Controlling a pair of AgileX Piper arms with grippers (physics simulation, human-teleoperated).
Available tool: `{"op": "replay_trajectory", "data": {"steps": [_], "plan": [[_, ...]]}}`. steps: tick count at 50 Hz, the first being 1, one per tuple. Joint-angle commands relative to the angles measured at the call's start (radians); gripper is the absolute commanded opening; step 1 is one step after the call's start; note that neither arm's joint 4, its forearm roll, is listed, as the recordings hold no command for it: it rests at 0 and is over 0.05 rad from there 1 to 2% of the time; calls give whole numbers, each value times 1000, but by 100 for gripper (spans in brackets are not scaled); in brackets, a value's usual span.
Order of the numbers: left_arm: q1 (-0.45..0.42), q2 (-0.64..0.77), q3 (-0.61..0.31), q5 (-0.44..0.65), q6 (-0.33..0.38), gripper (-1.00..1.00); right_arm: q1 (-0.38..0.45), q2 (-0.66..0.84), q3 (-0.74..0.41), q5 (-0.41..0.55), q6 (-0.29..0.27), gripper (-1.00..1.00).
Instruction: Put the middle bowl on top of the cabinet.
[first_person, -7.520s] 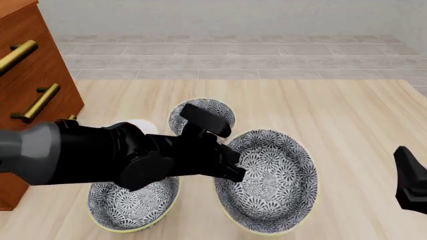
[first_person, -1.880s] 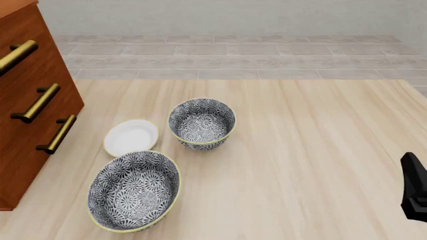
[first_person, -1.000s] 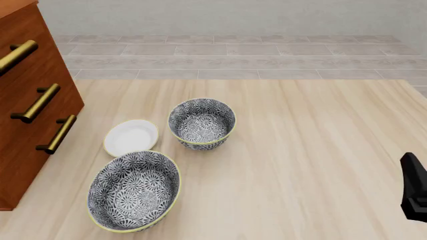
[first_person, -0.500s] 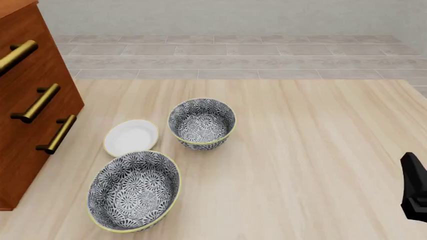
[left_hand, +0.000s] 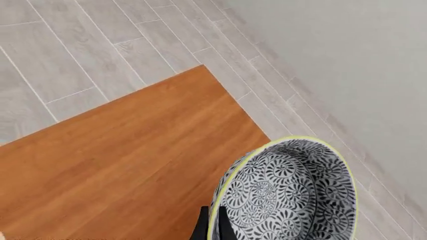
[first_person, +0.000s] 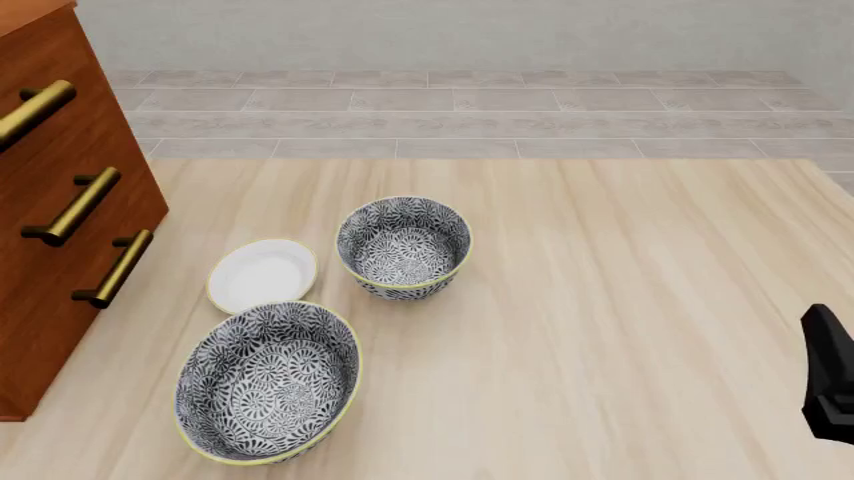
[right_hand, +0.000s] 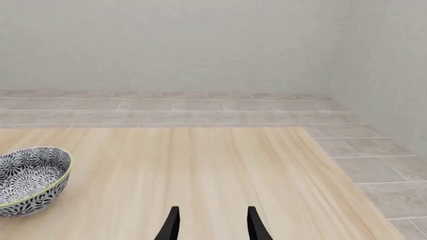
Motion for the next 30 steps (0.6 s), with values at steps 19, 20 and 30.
{"op": "replay_trajectory", "data": {"steps": [19,20,30], "plan": [[35,43,-15,32,-29,-100,-1,0,0,-8,-3,100],[37,43,-16,34,-30,-100,-1,0,0,-8,-2,100],[64,59,-29,50,-47,-100,-3,0,0,-13,-5,100]]}}
